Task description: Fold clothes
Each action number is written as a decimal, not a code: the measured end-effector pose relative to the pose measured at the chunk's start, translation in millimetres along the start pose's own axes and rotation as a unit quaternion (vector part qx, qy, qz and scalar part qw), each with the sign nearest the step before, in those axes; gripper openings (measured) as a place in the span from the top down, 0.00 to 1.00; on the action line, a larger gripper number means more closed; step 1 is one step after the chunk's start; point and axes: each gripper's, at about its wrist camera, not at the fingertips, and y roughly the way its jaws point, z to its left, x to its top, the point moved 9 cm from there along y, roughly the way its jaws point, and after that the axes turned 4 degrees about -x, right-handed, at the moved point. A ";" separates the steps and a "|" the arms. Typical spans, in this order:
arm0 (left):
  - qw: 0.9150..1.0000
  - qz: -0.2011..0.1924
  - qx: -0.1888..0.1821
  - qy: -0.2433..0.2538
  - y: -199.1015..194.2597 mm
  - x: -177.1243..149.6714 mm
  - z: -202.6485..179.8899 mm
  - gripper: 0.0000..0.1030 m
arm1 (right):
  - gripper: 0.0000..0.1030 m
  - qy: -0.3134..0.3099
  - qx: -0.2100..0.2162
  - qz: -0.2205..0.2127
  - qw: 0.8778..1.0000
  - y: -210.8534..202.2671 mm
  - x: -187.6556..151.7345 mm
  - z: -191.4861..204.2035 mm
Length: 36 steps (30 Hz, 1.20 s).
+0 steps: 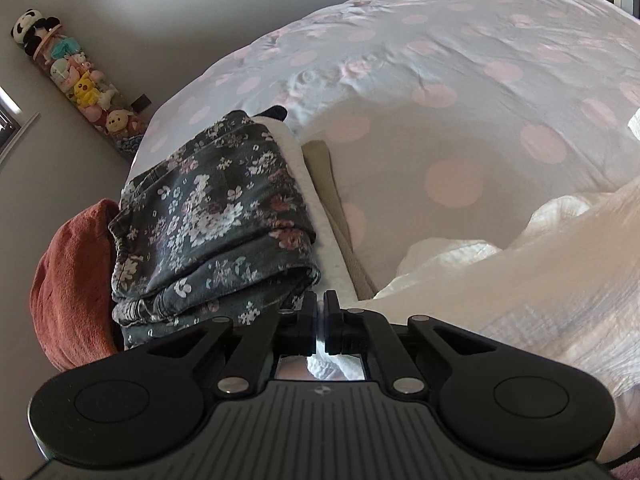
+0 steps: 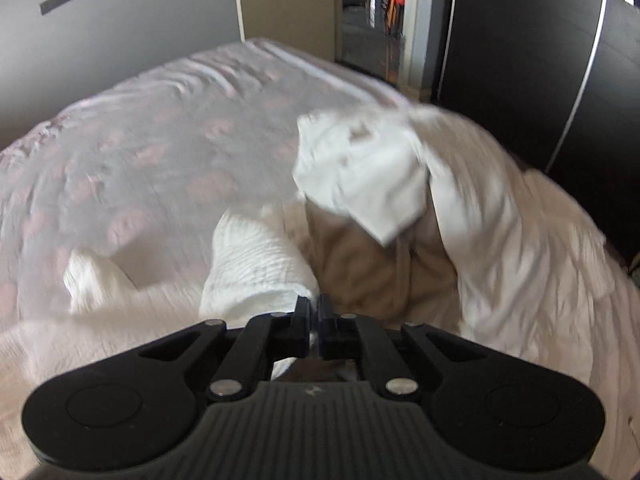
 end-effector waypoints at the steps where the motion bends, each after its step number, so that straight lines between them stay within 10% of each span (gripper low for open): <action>1: 1.000 0.006 0.000 0.000 1.8 -5.2 -1.0 0.98 | 0.96 0.009 0.001 0.022 1.000 7.8 -17.3 -5.3; 6: 1.000 0.023 0.006 0.003 5.2 -18.5 -1.5 0.98 | 0.88 0.041 0.005 0.096 0.995 29.4 -81.1 -24.8; 13: 0.998 0.046 0.010 0.031 12.4 -22.8 -10.8 0.98 | 0.70 -0.016 0.028 0.027 0.999 1.7 -25.7 -6.4; 25: 0.997 0.068 -0.031 0.023 23.6 -26.8 -8.8 0.98 | 0.45 -0.125 0.029 0.042 0.991 96.6 51.1 65.1; 36: 0.991 0.072 -0.091 0.064 33.2 -29.7 -22.8 0.89 | 0.49 -0.136 -0.008 0.090 0.987 177.9 72.6 71.5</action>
